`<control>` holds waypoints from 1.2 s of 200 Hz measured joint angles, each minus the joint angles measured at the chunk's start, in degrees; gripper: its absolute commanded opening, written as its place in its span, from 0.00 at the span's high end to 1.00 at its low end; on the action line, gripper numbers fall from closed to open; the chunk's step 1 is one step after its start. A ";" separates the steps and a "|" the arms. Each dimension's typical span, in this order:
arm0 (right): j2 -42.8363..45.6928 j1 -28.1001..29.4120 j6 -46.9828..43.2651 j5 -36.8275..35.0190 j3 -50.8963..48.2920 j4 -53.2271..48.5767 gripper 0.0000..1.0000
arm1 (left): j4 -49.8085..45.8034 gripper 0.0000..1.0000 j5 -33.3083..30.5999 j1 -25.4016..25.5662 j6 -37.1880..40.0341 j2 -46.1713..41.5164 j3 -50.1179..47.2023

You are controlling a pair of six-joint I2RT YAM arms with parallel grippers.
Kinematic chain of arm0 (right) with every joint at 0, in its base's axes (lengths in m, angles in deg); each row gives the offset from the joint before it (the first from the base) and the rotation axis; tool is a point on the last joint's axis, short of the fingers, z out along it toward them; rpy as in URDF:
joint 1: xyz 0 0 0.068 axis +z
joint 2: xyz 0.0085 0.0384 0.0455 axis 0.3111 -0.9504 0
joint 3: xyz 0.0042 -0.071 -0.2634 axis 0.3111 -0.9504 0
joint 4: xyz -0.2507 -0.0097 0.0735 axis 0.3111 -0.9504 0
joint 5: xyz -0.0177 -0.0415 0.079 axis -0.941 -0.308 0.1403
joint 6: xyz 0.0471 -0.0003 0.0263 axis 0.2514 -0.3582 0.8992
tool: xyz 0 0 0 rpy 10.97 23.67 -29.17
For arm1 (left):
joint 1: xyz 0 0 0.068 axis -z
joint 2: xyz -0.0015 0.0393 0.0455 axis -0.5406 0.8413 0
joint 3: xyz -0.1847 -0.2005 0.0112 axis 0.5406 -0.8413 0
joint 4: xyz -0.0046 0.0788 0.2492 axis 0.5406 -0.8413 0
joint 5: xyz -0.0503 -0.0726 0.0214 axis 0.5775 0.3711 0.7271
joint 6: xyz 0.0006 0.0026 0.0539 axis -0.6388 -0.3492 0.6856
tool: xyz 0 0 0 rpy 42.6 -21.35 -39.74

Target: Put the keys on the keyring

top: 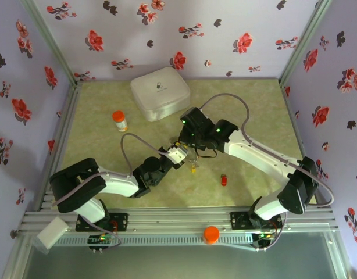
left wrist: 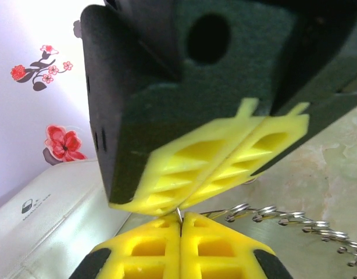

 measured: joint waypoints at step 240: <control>10.69 1.01 -72.06 21.27 -4.55 2.54 1.00 | -68.17 0.60 46.16 -20.02 0.57 -35.89 8.70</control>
